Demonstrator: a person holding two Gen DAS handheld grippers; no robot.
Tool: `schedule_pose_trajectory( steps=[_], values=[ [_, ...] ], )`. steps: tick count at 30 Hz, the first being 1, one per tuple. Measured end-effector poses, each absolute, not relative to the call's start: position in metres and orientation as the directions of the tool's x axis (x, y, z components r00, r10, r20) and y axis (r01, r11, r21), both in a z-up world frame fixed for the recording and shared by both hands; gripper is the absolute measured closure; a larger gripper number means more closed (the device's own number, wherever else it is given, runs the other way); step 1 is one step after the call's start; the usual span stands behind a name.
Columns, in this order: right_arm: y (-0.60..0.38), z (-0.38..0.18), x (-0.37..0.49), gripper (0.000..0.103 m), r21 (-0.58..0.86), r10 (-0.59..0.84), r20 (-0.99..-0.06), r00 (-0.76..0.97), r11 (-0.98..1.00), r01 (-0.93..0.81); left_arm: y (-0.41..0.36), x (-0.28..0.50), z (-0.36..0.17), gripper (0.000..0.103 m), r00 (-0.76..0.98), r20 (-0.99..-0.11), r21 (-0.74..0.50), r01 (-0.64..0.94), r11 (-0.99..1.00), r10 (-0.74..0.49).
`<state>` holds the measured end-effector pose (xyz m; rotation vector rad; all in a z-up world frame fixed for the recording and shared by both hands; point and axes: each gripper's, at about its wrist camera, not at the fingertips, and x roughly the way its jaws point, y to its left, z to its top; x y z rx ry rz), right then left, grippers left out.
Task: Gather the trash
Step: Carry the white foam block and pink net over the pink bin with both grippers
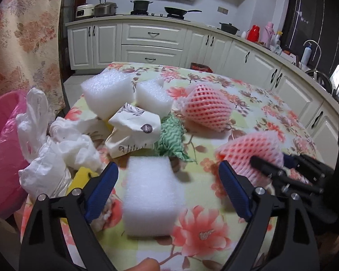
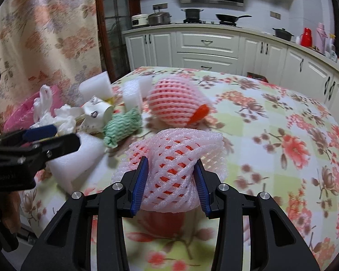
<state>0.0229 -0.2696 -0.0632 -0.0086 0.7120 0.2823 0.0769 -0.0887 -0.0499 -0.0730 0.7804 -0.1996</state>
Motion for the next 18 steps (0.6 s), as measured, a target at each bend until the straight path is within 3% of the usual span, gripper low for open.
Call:
schedule_pose_trajectory(
  steps=[2,5,7,14,18],
  values=[
    [-0.276,-0.061,0.024,0.064,0.093,0.248,-0.64,0.728,0.965,-0.247,-0.09,0.077,-0.053,0.019,0.687,-0.707,-0.103,0.136,0.985,-0.169],
    [-0.283,-0.058,0.025,0.064,0.097,0.242,-0.629,0.739,0.967,-0.234,-0.089,0.078,-0.06,0.032,0.662,-0.737,-0.079,0.117,0.99,-0.137],
    [-0.284,-0.055,0.024,0.064,0.095,0.236,-0.623,0.746,0.969,-0.228,-0.089,0.079,-0.065,0.049,0.648,-0.753,-0.056,0.102,0.993,-0.109],
    [-0.287,-0.048,0.021,0.064,0.086,0.224,-0.613,0.758,0.972,-0.219,-0.086,0.083,-0.074,0.054,0.62,-0.78,-0.037,0.085,0.996,-0.082],
    [-0.284,-0.041,0.02,0.064,0.077,0.223,-0.603,0.766,0.972,-0.222,-0.08,0.078,-0.06,0.054,0.661,-0.742,-0.069,0.092,0.993,-0.113]
  ],
)
